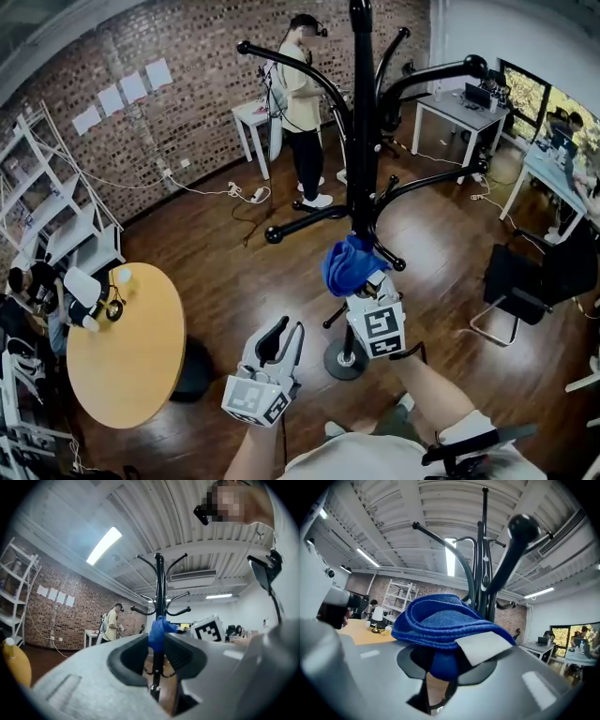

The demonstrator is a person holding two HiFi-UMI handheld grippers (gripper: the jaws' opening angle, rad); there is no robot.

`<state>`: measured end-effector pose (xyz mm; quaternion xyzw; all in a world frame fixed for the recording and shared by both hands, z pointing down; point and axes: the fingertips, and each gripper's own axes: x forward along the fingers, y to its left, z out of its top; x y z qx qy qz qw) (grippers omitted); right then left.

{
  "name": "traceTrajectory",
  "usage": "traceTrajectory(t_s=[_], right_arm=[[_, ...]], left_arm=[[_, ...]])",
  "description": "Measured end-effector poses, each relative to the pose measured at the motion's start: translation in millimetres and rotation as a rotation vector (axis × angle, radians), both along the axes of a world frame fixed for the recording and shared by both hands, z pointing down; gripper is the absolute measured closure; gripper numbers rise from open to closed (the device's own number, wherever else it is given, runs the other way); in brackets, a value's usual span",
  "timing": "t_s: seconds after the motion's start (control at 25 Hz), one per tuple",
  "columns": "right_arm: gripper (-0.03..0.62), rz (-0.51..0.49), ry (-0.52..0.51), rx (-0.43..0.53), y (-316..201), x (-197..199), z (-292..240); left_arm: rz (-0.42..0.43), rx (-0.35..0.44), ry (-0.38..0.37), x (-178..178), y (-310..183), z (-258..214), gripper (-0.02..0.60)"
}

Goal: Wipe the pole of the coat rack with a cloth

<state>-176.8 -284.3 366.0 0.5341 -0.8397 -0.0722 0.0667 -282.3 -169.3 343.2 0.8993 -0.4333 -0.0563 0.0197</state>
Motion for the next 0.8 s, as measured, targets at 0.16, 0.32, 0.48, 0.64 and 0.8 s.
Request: traceTrajectory(t_s=[0.16, 0.32, 0.48, 0.64, 0.8], right_arm=[[0.485, -0.01, 0.081, -0.259, 0.3, -8.2, 124.7], [0.487, -0.015, 0.131, -0.364, 2.9, -13.0, 195.0], [0.485, -0.131, 0.037, -0.281, 18.0, -18.1, 156.4], [0.486, -0.318, -0.08, -0.139, 49.6, 11.1, 77.3], [0.485, -0.479, -0.159, -0.091, 34.6, 69.6, 16.9]], left_arm=[[-0.005, -0.019, -0.015, 0.7, -6.5, 9.8, 0.48], [-0.004, -0.021, -0.035, 8.9, -8.6, 11.1, 0.48], [-0.009, -0.019, -0.051, 28.4, -13.1, 9.5, 0.48], [-0.067, -0.013, -0.053, 44.9, -20.0, 6.5, 0.48], [-0.149, -0.013, -0.045, 71.8, -39.2, 6.6, 0.48]])
